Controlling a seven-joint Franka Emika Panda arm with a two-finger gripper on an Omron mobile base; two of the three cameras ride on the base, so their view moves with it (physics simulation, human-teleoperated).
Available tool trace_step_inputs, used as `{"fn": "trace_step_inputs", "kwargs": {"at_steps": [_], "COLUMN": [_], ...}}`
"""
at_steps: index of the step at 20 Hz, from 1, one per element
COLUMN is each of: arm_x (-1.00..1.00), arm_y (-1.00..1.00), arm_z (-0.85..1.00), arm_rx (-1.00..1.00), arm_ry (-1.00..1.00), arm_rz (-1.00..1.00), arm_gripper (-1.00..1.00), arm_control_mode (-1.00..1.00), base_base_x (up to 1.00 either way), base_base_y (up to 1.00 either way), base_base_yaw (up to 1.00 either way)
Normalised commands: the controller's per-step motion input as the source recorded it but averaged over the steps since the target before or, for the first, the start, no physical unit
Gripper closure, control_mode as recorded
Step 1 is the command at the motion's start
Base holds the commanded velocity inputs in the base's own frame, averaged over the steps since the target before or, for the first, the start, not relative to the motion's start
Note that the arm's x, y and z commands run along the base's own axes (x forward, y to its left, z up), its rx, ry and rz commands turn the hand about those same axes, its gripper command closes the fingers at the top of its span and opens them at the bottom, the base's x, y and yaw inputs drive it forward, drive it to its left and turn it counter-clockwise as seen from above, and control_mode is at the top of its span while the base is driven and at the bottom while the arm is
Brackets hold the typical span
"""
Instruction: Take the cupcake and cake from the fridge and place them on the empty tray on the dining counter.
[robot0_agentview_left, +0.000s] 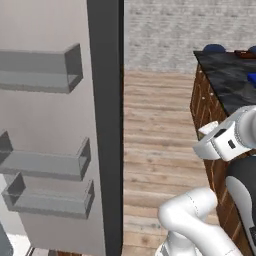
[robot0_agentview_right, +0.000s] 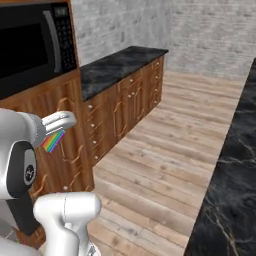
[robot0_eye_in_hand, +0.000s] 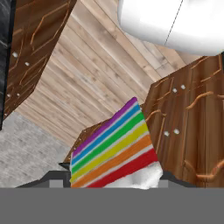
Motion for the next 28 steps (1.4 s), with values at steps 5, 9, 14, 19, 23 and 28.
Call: {"fn": "trace_step_inputs", "kwargs": {"at_steps": [5,9,14,19,23,28], "arm_x": [0.00,0.00,0.00,0.00,0.00,0.00], "arm_y": [0.00,0.00,0.00,0.00,0.00,0.00], "arm_z": [0.00,0.00,0.00,0.00,0.00,0.00], "arm_rx": [0.00,0.00,0.00,0.00,0.00,0.00], "arm_ry": [0.00,0.00,0.00,0.00,0.00,0.00], "arm_rz": [0.00,0.00,0.00,0.00,0.00,0.00], "arm_gripper": [1.00,1.00,1.00,1.00,1.00,1.00], "arm_control_mode": [1.00,1.00,1.00,1.00,1.00,1.00], "base_base_x": [-0.16,-0.81,-1.00,-0.86,-0.07,0.00], "base_base_y": [-0.15,-0.27,-0.24,-0.48,-0.59,-0.67], "base_base_yaw": [-0.58,-0.45,-0.38,-0.35,-0.21,-0.11]}}
